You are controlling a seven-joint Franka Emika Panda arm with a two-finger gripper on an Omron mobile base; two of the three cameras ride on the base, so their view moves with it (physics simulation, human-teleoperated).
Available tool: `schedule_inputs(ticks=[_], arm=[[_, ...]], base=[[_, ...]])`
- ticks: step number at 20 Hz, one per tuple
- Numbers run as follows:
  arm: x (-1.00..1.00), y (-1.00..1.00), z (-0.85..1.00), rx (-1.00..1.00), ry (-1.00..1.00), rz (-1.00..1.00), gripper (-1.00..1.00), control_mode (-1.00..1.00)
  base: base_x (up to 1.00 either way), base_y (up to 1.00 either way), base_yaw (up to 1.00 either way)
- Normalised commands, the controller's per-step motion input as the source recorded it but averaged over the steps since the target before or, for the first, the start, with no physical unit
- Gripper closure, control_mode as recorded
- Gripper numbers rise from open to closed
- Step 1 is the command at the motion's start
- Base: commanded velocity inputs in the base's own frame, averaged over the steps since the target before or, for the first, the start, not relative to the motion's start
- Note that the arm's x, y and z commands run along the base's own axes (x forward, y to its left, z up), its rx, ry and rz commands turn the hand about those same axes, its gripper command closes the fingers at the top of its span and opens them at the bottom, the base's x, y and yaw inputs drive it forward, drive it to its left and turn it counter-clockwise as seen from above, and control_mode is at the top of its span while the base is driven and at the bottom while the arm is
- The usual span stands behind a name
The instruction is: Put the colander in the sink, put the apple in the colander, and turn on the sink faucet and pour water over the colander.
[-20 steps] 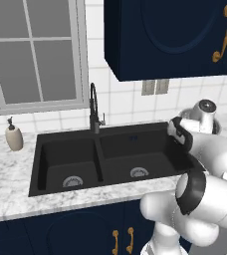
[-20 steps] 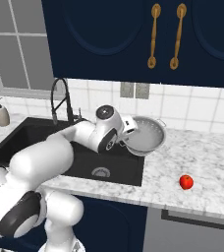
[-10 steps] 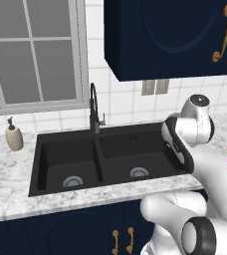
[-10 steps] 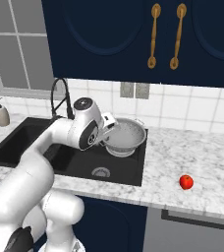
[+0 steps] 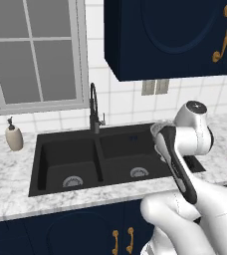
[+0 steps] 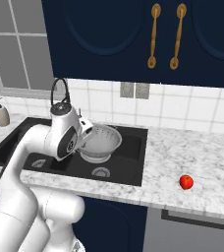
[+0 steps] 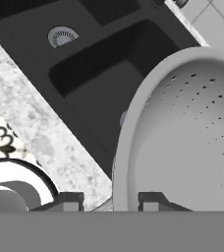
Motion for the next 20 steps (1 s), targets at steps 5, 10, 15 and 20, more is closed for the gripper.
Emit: schedule_inputs(ticks=[5, 10, 15, 20], arm=[[-0.51, 1.0, 0.02, -0.07, 0.02, 0.1, 1.0, -1.0], [-0.47, 1.0, 0.04, -0.07, 0.04, 0.07, 1.0, -1.0], [-0.4, 1.0, 0.04, -0.04, 0.04, 0.05, 1.0, -1.0], [-0.17, 0.85, 0.0, 0.0, 0.05, 0.04, 1.0, -1.0]], base=[[0.0, 0.0, 0.0], [0.0, 0.0, 0.0], [0.0, 0.0, 0.0], [0.0, 0.0, 0.0]])
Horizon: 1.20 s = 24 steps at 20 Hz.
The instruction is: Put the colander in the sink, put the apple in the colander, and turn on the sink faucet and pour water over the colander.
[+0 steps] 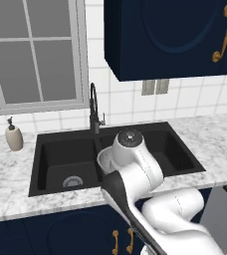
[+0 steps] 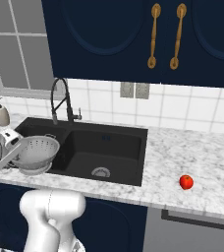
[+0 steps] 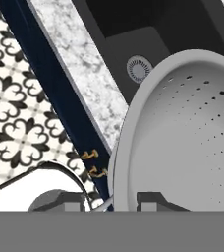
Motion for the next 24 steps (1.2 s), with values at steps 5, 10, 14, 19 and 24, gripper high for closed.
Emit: schedule_inputs(ticks=[5, 10, 14, 19, 24], arm=[[0.04, 0.8, 0.0, 0.0, 0.03, 0.02, 1.0, -1.0], [0.41, 0.73, 0.0, 0.0, 0.0, 0.0, 1.0, -1.0], [0.58, 0.46, 0.0, 0.0, 0.0, 0.0, 1.0, -1.0], [0.62, 0.24, -0.04, 0.0, 0.0, 0.0, 1.0, -1.0], [0.46, 0.19, -0.31, -0.02, 0.0, 0.0, 1.0, -1.0]], base=[[0.0, 0.0, 0.0], [0.0, 0.0, 0.0], [0.0, 0.0, 0.0], [0.0, 0.0, 0.0], [0.0, 0.0, 0.0]])
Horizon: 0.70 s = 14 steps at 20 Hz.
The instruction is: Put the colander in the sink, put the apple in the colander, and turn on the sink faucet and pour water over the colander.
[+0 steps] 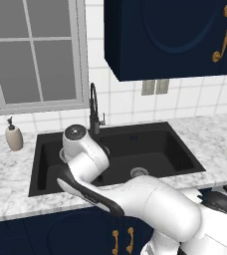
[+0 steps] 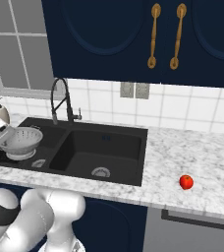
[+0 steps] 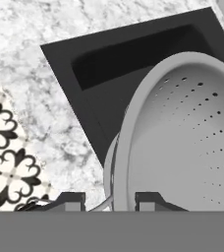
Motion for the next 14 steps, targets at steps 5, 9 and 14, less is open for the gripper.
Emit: schedule_inputs(ticks=[5, 9, 14], arm=[[0.51, 0.18, -0.55, -0.03, 0.0, 0.0, 1.0, -1.0], [0.57, 0.07, -0.49, 0.0, 0.0, 0.0, 1.0, -1.0], [0.61, 0.01, -0.36, 0.0, 0.0, 0.0, 1.0, -1.0]], base=[[0.0, 0.0, 0.0], [0.0, 0.0, 0.0], [0.0, 0.0, 0.0]])
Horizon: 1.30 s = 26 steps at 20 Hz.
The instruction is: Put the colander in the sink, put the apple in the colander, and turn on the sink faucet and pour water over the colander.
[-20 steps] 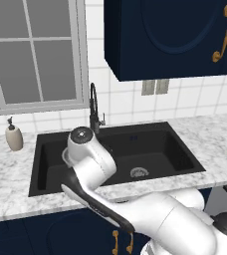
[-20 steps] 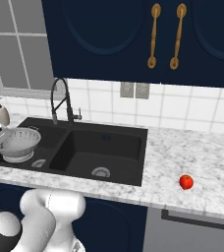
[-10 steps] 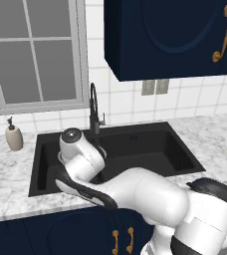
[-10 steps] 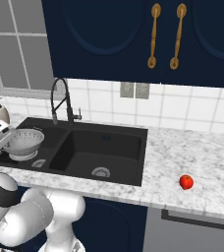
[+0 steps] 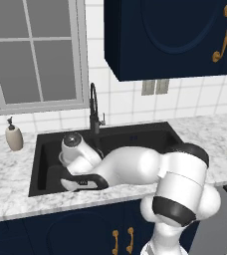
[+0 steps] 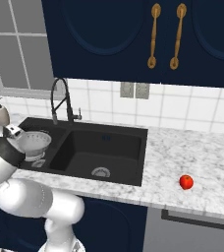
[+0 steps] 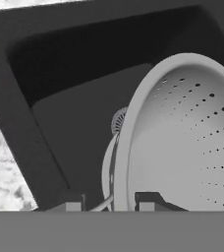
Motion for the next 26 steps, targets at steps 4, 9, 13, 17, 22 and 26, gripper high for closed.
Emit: schedule_inputs(ticks=[4, 9, 13, 17, 22, 26], arm=[[0.58, 0.1, -0.35, 0.0, 0.0, 0.0, 1.0, -1.0], [0.5, 0.16, -0.48, -0.02, 0.0, 0.0, 1.0, -1.0], [0.33, 0.3, -0.54, -0.05, 0.0, 0.0, 1.0, -1.0], [0.17, 0.45, -0.22, -0.07, 0.01, 0.0, 1.0, -1.0], [0.0, 0.33, 0.0, -0.03, 0.04, 0.0, 1.0, -1.0], [0.02, 0.07, -0.04, -0.04, 0.0, 0.0, 1.0, -1.0]], base=[[0.0, 0.0, 0.0], [0.0, 0.0, 0.0], [0.0, 0.0, 0.0], [0.0, 0.0, 0.0], [0.0, 0.0, 0.0], [0.0, 0.0, 0.0]])
